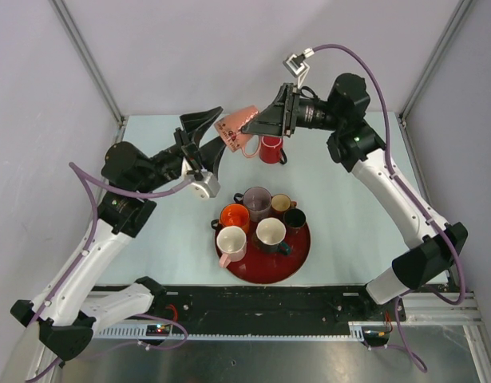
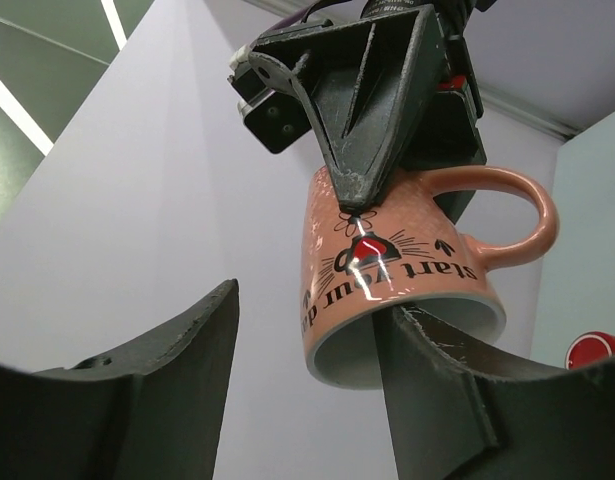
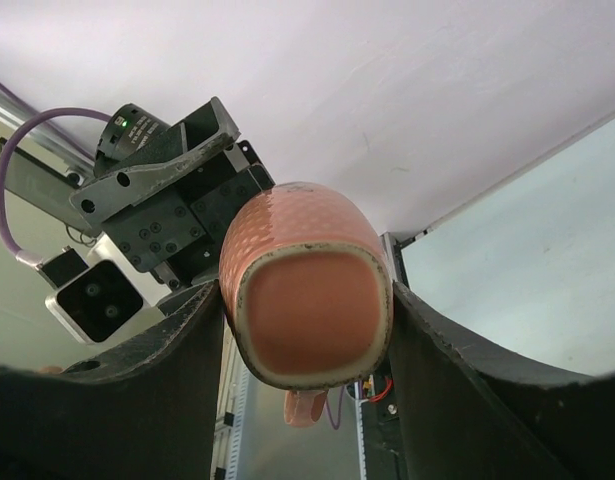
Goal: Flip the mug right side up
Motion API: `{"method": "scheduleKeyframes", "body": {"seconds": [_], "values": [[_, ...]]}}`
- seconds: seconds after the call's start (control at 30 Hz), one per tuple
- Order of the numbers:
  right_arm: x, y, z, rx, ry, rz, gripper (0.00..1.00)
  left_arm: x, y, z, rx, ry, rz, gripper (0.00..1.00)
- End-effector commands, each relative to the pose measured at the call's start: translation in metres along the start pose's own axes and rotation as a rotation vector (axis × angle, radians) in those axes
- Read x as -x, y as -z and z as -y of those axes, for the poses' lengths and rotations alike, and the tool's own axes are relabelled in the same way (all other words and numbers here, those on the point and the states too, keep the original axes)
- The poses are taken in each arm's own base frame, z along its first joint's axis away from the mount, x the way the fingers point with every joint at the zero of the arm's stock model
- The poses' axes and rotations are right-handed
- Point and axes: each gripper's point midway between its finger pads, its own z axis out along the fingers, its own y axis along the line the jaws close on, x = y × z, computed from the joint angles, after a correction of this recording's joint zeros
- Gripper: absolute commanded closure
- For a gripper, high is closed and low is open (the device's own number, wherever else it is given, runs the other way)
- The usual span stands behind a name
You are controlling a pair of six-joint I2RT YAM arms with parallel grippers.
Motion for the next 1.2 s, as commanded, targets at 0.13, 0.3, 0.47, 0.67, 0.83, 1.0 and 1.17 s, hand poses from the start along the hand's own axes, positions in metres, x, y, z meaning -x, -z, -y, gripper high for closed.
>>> {"method": "scheduleKeyframes", "body": {"seconds": [0.13,0.3,0.47,0.67,0.83,1.0,1.17], "values": [[0.027,0.008,-0.03,0.034,0.106,0.061,1.0,0.021,0.005,-0.016,0.04,-0.006,0.052,0.41],[0.025,0.003,-0.032,0.053,0.097,0.05,1.0,0.018,0.003,-0.014,0.032,-0.026,0.05,0.43],[0.019,-0.001,-0.043,0.089,0.113,0.018,1.0,-0.002,-0.003,-0.02,0.055,-0.068,-0.027,0.45],[0.004,-0.005,-0.042,0.1,0.097,-0.032,1.0,-0.009,-0.007,-0.026,0.067,-0.074,-0.051,0.77],[0.004,0.001,-0.022,0.022,0.072,-0.015,0.81,-0.007,-0.004,-0.015,0.039,-0.073,-0.044,0.99],[0.007,0.036,0.018,-0.177,0.03,0.04,0.06,-0.017,0.008,0.028,-0.161,-0.048,-0.103,1.0],[0.003,0.105,0.071,-0.56,-0.016,0.154,0.01,-0.023,0.027,0.096,-0.447,0.072,-0.213,1.0]]}}
